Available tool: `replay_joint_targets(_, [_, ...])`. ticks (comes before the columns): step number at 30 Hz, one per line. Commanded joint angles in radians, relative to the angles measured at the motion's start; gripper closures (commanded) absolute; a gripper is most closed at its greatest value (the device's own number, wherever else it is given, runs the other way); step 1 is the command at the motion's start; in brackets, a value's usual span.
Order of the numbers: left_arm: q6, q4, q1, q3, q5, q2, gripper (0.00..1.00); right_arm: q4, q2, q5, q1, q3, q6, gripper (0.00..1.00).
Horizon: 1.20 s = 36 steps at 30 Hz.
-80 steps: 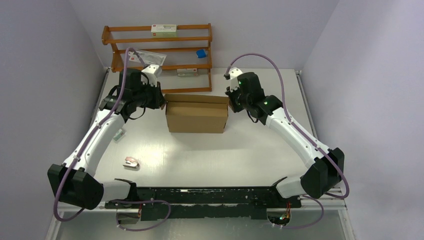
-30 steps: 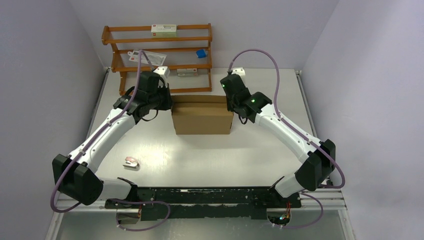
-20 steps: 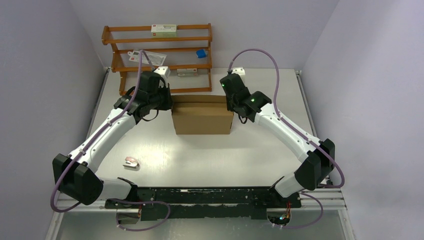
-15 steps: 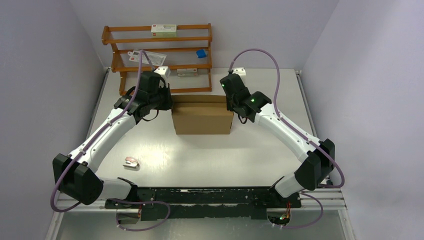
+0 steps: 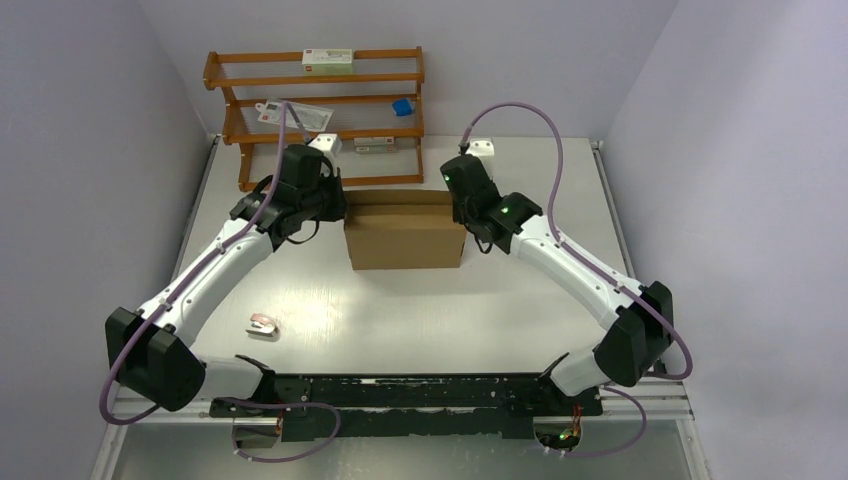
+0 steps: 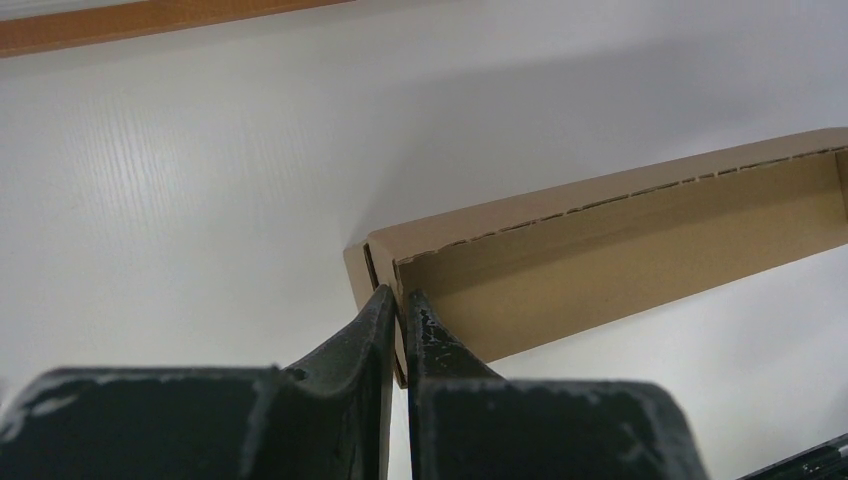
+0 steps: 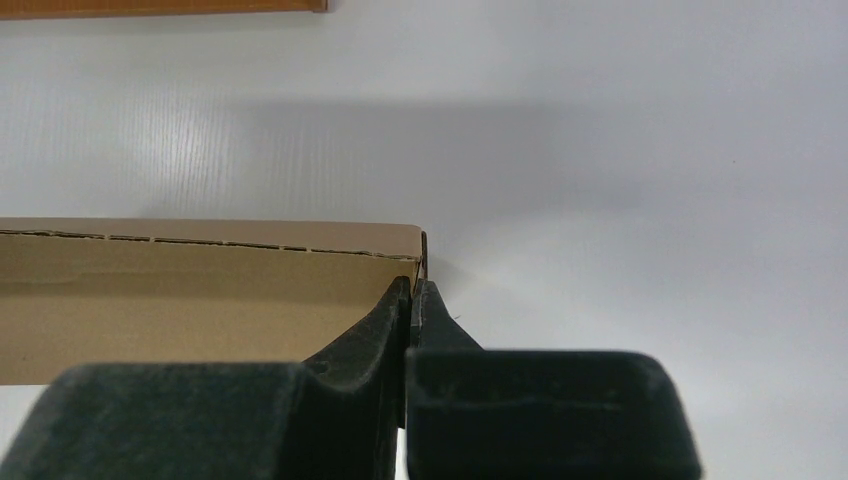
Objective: Fold the paper box
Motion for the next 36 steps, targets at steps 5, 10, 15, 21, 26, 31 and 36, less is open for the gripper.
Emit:
replay_joint_targets(5, [-0.107, 0.096, -0.069, -0.105, 0.13, -0.028, 0.91, 0.082, 0.011, -0.129, 0.08, -0.1, 0.06, 1.0])
replay_joint_targets(10, [-0.105, 0.09, -0.088, -0.102, 0.115, -0.027, 0.9, 0.095, 0.019, -0.108, 0.102, -0.116, 0.066, 1.0])
replay_joint_targets(15, [-0.059, 0.06, -0.1, -0.086, 0.08, -0.015, 0.9, 0.114, 0.015, -0.1, 0.102, -0.141, 0.059, 1.0])
replay_joint_targets(21, [0.016, -0.071, -0.11, -0.011, -0.055, 0.038, 0.9, 0.124, 0.009, -0.085, 0.102, -0.153, 0.042, 1.0])
replay_joint_targets(26, [0.038, -0.101, -0.113, 0.024, -0.144, 0.026, 0.9, 0.124, 0.013, -0.085, 0.102, -0.15, 0.037, 1.0])
replay_joint_targets(31, [-0.011, -0.014, -0.113, -0.002, -0.038, -0.03, 0.92, 0.13, 0.022, -0.092, 0.102, -0.154, 0.04, 1.0])
replay_joint_targets(36, [-0.102, 0.129, -0.113, -0.046, 0.09, -0.072, 0.95, 0.131, 0.02, -0.095, 0.102, -0.162, 0.044, 1.0])
